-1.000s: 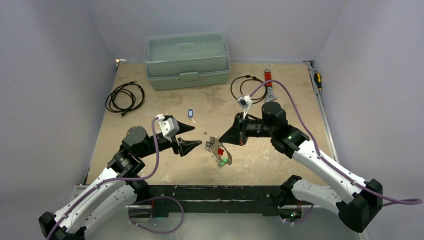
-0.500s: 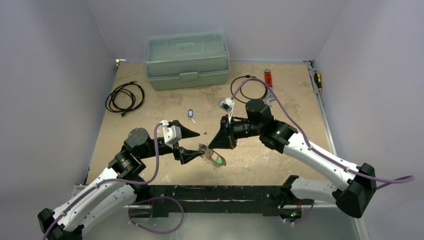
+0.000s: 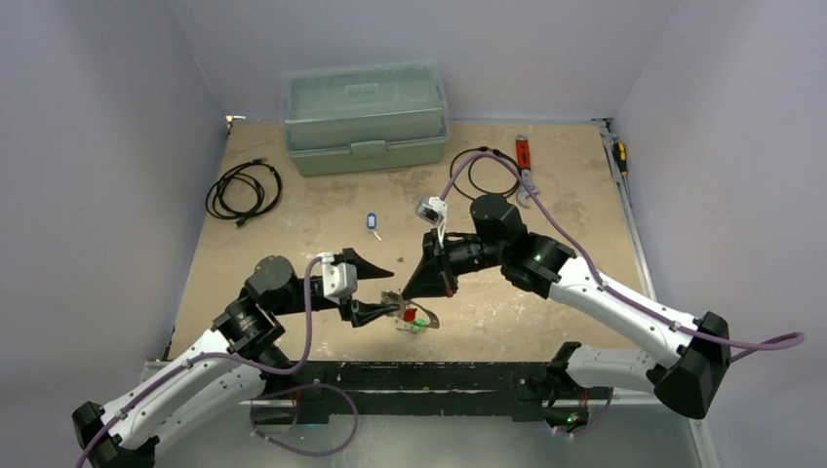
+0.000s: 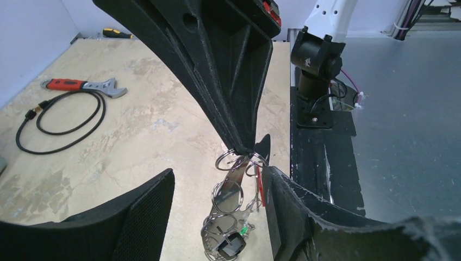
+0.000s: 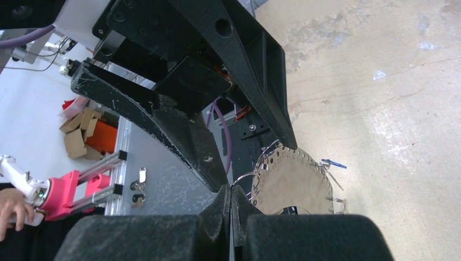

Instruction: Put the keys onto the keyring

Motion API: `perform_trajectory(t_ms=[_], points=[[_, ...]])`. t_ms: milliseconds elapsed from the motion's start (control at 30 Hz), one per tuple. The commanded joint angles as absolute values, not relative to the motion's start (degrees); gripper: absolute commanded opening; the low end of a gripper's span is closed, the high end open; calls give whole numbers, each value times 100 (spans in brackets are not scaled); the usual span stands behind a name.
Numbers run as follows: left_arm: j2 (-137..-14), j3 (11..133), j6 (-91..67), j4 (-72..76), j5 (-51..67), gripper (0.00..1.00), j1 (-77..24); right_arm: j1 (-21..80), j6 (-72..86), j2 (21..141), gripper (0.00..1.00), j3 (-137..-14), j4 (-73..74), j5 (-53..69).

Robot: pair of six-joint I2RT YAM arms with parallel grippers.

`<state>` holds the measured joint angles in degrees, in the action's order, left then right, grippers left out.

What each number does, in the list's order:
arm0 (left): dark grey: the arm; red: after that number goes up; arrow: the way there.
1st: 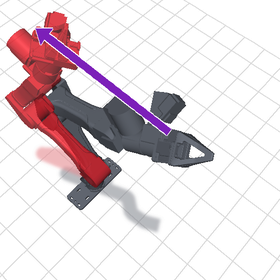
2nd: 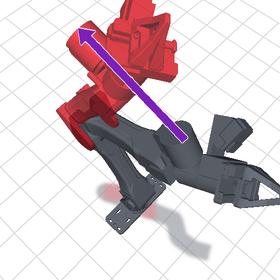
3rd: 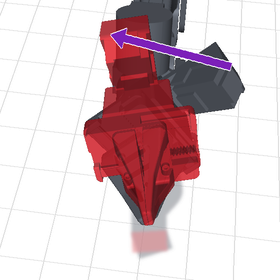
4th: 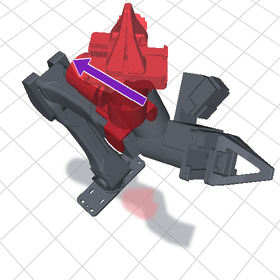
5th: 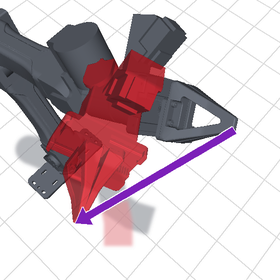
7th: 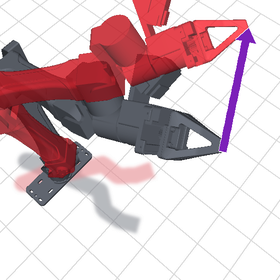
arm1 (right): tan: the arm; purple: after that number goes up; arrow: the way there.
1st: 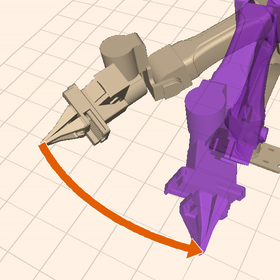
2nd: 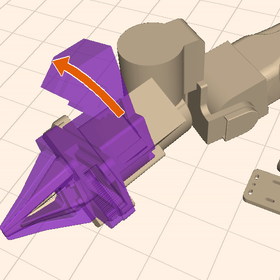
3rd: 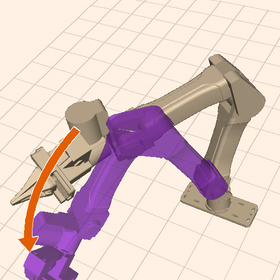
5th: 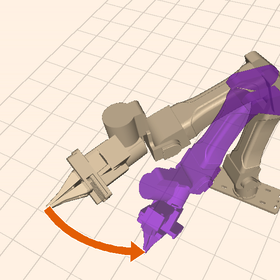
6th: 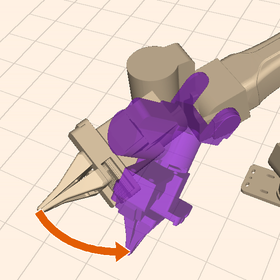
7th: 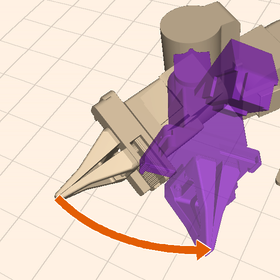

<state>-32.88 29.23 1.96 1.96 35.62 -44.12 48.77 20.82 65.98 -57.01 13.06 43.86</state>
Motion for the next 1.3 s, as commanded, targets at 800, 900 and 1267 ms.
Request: perform_trajectory(t_ms=[800, 900, 1267], points=[[-3309, 2811, 745, 297, 4014, 38, -4634, 5326, 1811, 6738, 0, -6235, 1181, 4627], [-3268, 2765, 715, 371, 4095, 42, -4647, 5335, 1791, 6767, 0, -6265, 1198, 4641], [-3222, 2764, 730, 397, 4313, 0, -4666, 5352, 1741, 6827, 0, -6346, 1214, 4658]])
